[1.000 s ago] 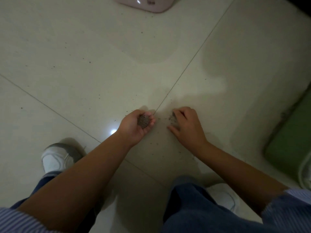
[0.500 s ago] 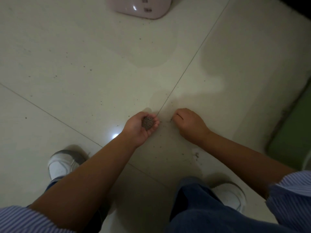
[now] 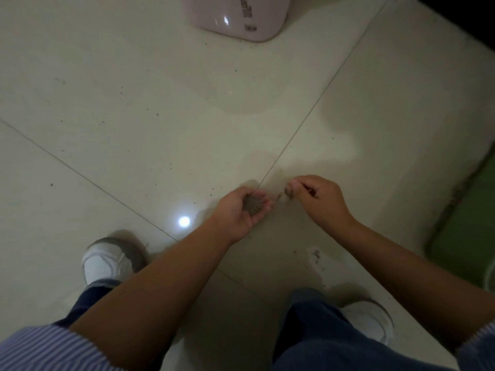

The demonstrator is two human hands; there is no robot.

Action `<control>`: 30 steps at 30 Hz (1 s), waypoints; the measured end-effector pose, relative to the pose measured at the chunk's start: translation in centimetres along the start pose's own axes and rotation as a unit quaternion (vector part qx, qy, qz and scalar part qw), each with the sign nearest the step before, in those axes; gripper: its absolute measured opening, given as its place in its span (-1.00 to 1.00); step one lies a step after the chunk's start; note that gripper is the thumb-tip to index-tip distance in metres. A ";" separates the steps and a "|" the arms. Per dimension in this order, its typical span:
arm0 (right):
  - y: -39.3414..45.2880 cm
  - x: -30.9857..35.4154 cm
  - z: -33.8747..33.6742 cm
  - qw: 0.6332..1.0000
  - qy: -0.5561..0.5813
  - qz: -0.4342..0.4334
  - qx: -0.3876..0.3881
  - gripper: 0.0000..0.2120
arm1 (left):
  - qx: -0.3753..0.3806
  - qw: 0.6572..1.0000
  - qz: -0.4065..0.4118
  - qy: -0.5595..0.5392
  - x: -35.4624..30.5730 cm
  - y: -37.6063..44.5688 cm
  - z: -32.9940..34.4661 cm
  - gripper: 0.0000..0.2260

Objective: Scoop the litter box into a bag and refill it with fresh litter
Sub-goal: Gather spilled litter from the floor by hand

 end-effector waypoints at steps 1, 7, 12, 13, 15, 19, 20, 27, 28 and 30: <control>0.1 -1.0 -0.4 0.999 -0.025 0.005 -0.022 -0.81 | -0.002 1.000 0.005 -0.006 -0.1 0.0 -0.1 -0.71; -0.2 -2.0 1.6 0.961 -0.240 -0.140 0.012 -0.71 | -0.039 0.999 0.035 0.015 -0.9 0.4 -1.2 -0.71; -0.8 -1.6 3.7 0.957 -0.243 -0.151 -0.034 -0.77 | -0.042 0.998 0.038 0.017 -1.0 0.5 -1.4 -0.71; -0.8 -1.6 3.9 0.956 -0.246 -0.156 -0.043 -0.80 | -0.042 0.998 0.038 0.019 -0.9 0.5 -1.4 -0.71; -0.8 -1.6 3.8 0.957 -0.236 -0.163 -0.048 -0.89 | -0.042 0.998 0.036 0.025 -0.7 0.4 -1.3 -0.71; -0.6 -2.3 3.0 0.957 -0.236 -0.164 -0.029 -0.91 | -0.045 0.998 0.031 0.031 -0.7 0.4 -1.3 -0.71; -0.6 -2.4 2.7 0.958 -0.235 -0.163 -0.026 -0.89 | -0.045 0.998 0.029 0.032 -0.7 0.5 -1.4 -0.71; 0.3 -2.5 0.9 0.955 -0.240 -0.161 0.059 -0.70 | -0.050 0.998 0.036 0.027 -0.8 0.6 -1.4 -0.71; 0.4 -2.7 1.0 0.949 -0.256 -0.160 0.089 -0.67 | -0.049 0.998 0.035 0.027 -0.8 0.6 -1.4 -0.71; 0.7 -2.9 1.0 0.939 -0.273 -0.177 0.114 -0.63 | -0.044 0.998 0.030 0.026 -0.7 0.6 -1.3 -0.71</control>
Point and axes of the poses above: each hand's wrist, its own y-axis towards the middle knuckle, its own z-axis out of the palm, x = y × z, the point moved 3 cm from there along y, towards the middle knuckle, and after that the axes turned 1 degree about -z, right-handed, at the moved point
